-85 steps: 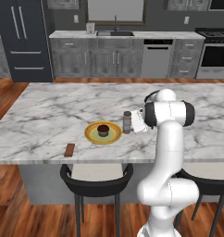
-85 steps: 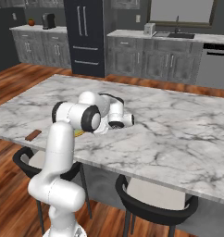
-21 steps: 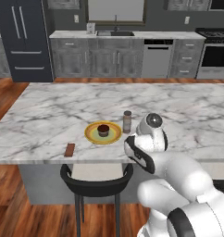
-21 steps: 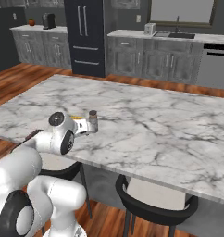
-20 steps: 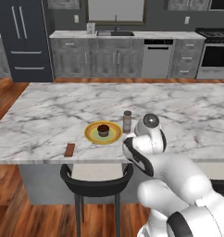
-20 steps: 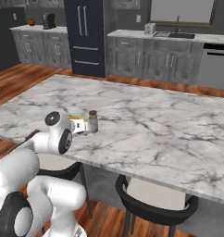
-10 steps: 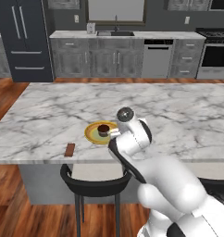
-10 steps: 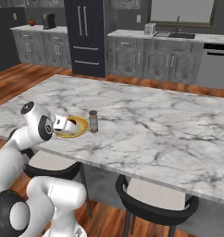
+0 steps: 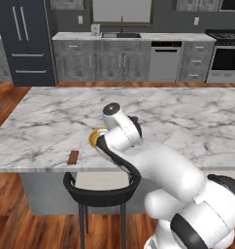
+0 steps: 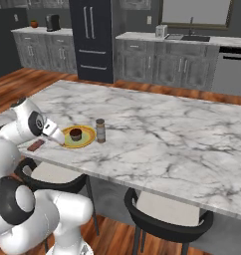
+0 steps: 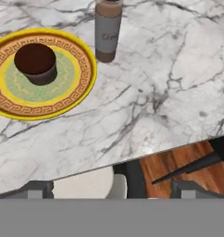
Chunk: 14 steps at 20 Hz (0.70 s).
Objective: Take the cinnamon bottle from the cabinet and place it on the dining table, next to the plate with the cupcake. Then take the chocolate from the dining counter and place it on the cupcake plate.
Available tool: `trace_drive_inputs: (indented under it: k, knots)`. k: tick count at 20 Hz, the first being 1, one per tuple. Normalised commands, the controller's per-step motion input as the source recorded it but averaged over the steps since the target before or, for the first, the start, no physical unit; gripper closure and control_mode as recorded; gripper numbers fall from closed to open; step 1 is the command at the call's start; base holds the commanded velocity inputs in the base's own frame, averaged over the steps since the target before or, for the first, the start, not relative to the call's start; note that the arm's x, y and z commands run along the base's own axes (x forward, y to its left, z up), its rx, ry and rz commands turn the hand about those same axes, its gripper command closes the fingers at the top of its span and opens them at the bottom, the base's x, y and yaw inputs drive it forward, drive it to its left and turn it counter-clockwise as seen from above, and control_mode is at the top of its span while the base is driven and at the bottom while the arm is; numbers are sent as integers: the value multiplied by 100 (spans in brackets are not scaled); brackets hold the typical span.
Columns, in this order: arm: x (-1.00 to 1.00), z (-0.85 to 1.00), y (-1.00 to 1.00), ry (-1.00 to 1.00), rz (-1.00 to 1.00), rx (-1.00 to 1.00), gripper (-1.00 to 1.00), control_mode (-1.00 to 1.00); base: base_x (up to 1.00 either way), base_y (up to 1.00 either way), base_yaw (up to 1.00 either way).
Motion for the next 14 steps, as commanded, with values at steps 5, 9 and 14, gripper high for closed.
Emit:
trace_drive_inputs:
  k: [5,9,14]
  knots:
    - [19,-2,67,22,-17,0,-100,-100,0,0,0]
    - [27,-11,61,24,-1,0,-100,-100,0,0,0]
    - [24,-10,51,18,0,1,-100,-100,0,0,0]
